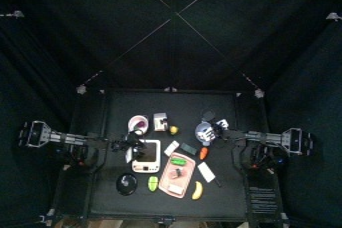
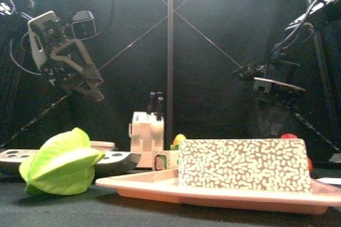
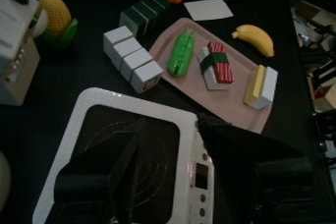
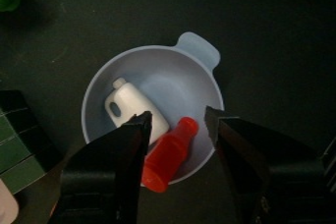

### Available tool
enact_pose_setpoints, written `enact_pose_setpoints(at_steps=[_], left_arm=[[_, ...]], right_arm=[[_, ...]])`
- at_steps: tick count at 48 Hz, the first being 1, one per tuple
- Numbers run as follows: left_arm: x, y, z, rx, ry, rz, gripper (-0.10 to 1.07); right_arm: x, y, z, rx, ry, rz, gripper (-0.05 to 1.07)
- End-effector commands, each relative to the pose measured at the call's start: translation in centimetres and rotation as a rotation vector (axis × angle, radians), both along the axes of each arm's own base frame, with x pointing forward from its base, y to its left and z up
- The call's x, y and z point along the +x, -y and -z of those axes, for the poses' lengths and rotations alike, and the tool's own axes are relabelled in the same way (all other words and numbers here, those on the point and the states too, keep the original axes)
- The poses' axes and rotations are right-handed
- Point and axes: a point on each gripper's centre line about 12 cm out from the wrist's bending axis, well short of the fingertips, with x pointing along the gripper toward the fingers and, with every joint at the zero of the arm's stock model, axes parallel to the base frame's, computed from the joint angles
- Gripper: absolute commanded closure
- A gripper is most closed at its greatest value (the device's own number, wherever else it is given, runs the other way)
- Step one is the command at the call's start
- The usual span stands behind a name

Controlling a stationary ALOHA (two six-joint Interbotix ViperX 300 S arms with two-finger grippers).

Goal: Move pot onto stove

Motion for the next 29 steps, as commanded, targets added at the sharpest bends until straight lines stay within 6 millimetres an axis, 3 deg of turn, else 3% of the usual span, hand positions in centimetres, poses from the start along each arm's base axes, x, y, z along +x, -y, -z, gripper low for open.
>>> enact_pose_setpoints(at_steps=[1,11,20,29], left_arm=[[-0.3,-0.4,-0.7,0.005,0.010,-0.017,0.14],[-2.9,-5.0,-1.0,0.025,-0.067,-0.229,0.14],[-4.1,-8.8,-1.0,0.056,-0.073,-0.372,0.14],[-4.9,-11.0,-1.1,0.155,-0.102,-0.408,0.14]], right_arm=[[0.4,-0.1,-0.8,-0.010,0.030,-0.010,0.20],[0.7,-0.6,-0.9,-0.008,0.032,-0.030,0.20],[1.2,-1.0,-1.4,-0.017,0.048,-0.055,0.20],[1.3,-1.3,-1.9,-0.032,0.064,-0.082,0.20]])
